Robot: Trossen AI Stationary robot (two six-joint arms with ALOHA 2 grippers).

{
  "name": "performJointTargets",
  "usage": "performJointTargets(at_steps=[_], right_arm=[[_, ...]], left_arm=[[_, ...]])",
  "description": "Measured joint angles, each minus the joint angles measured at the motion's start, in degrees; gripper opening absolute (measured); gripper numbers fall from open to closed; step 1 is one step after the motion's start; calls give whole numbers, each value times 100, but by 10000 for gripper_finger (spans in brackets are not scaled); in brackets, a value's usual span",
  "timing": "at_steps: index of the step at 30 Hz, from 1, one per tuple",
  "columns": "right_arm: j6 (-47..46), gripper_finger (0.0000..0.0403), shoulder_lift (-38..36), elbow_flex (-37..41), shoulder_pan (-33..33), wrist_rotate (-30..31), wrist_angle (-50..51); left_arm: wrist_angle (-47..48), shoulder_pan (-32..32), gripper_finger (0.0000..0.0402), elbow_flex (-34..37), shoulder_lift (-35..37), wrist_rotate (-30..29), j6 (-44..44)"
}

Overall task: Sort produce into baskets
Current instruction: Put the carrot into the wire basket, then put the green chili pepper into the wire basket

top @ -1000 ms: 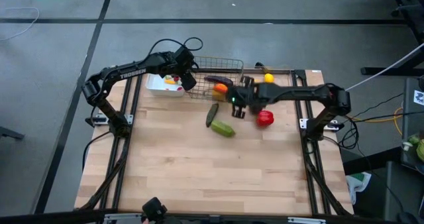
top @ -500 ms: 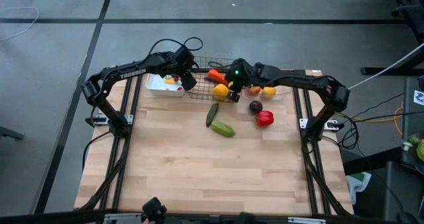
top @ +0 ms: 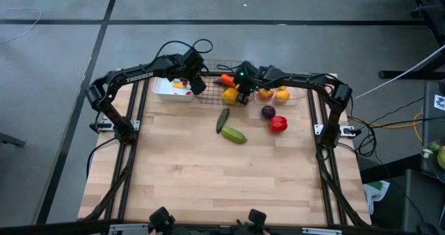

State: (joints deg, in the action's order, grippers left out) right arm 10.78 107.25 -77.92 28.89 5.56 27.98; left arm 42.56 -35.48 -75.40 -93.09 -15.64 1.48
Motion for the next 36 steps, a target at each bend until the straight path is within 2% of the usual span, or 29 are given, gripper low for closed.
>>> performJointTargets(at_steps=[17, 29, 36], right_arm=[[22, 101, 146, 19, 2, 7, -436], [22, 184, 146, 19, 2, 4, -434], [22, 198, 146, 19, 2, 28, -432]], left_arm=[[3, 0, 210, 0, 1, 0, -1], [1, 0, 210, 0, 1, 0, -16], [1, -1, 210, 0, 1, 0, -22]])
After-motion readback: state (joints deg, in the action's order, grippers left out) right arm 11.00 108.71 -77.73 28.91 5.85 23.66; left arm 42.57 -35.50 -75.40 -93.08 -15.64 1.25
